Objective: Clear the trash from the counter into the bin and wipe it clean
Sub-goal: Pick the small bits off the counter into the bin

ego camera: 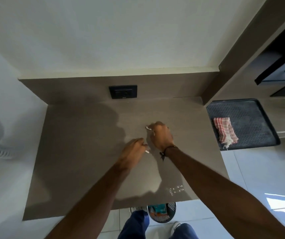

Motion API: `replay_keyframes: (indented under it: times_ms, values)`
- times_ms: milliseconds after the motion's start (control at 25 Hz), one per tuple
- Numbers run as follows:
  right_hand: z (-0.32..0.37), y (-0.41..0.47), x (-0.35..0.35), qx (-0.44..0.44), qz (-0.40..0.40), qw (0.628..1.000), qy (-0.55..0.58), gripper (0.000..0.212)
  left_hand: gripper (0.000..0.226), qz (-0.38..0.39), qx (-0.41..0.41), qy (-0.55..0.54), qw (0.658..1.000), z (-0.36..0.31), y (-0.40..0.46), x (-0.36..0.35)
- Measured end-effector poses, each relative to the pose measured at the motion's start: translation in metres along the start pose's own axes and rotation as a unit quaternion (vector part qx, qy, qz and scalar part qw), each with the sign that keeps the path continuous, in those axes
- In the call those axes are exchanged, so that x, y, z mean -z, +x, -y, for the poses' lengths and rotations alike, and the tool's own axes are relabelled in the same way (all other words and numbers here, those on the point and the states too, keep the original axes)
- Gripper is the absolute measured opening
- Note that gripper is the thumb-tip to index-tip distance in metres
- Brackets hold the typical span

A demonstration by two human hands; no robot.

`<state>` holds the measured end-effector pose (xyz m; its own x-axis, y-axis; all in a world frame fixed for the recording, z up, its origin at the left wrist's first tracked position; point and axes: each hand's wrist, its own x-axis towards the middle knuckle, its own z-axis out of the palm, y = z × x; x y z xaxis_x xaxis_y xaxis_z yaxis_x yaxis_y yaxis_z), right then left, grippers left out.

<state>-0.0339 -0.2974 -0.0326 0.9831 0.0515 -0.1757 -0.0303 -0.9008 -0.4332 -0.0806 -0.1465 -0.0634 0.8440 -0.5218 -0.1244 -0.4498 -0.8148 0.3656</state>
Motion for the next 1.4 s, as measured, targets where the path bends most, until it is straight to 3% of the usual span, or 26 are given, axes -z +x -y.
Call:
replay_keyframes:
  times_ms: [80, 240, 360, 440, 480, 520, 600, 640, 760, 840, 920, 1040, 1120, 1240, 1400]
  values:
    - [0.006, 0.023, -0.002, 0.008, 0.023, 1.0, -0.017, 0.038, 0.019, -0.004, 0.032, -0.002, 0.999, 0.006, 0.006, 0.001]
    - [0.0, 0.042, -0.012, 0.014, 0.065, 0.995, -0.079, 0.03, 0.017, -0.061, 0.15, -0.141, 0.977, 0.01, 0.002, -0.006]
    - [-0.009, 0.033, -0.007, -0.016, 0.092, 0.994, -0.052, 0.029, 0.015, -0.154, 0.291, -0.255, 0.909, 0.0, 0.004, -0.008]
    - [-0.018, 0.014, -0.002, -0.081, 0.132, 0.983, 0.099, 0.019, 0.018, -0.204, 0.339, -0.301, 0.868, -0.016, 0.006, -0.008]
    - [-0.021, 0.0, 0.0, -0.141, 0.165, 0.95, 0.227, 0.013, 0.018, -0.223, 0.352, -0.332, 0.846, -0.025, 0.007, -0.009]
    - [-0.024, -0.019, 0.004, -0.201, 0.204, 0.894, 0.345, 0.013, 0.018, -0.24, 0.357, -0.37, 0.823, -0.038, 0.006, -0.01]
    - [-0.033, -0.057, 0.006, -0.257, 0.244, 0.789, 0.501, 0.016, 0.017, -0.249, 0.347, -0.423, 0.799, -0.068, -0.003, -0.01]
    - [-0.039, -0.074, 0.006, -0.267, 0.253, 0.743, 0.558, 0.02, 0.016, -0.255, 0.326, -0.414, 0.811, -0.084, -0.01, -0.011]
    - [-0.055, -0.118, 0.016, -0.288, 0.252, 0.621, 0.684, 0.017, 0.02, -0.273, 0.217, -0.284, 0.893, -0.131, -0.042, -0.017]
    - [-0.061, -0.144, 0.024, -0.296, 0.231, 0.579, 0.724, 0.011, 0.02, -0.244, 0.135, -0.2, 0.939, -0.163, -0.063, -0.02]
    - [-0.068, -0.175, 0.033, -0.288, 0.218, 0.575, 0.734, 0.007, 0.017, -0.209, 0.091, -0.151, 0.962, -0.194, -0.082, -0.022]
    - [-0.079, -0.216, 0.03, -0.299, 0.198, 0.637, 0.682, 0.011, 0.025, -0.189, 0.08, -0.155, 0.966, -0.225, -0.111, -0.033]
    - [-0.088, -0.246, 0.017, -0.322, 0.17, 0.656, 0.661, 0.025, 0.02, -0.213, 0.096, -0.152, 0.96, -0.233, -0.132, -0.052]
    - [-0.109, -0.291, -0.026, -0.36, 0.157, 0.673, 0.627, 0.024, 0.016, -0.223, 0.151, -0.172, 0.948, -0.238, -0.165, -0.091]
    - [-0.16, -0.317, -0.119, -0.461, 0.119, 0.678, 0.56, 0.017, 0.022, -0.097, 0.185, -0.153, 0.966, -0.205, -0.189, -0.174]
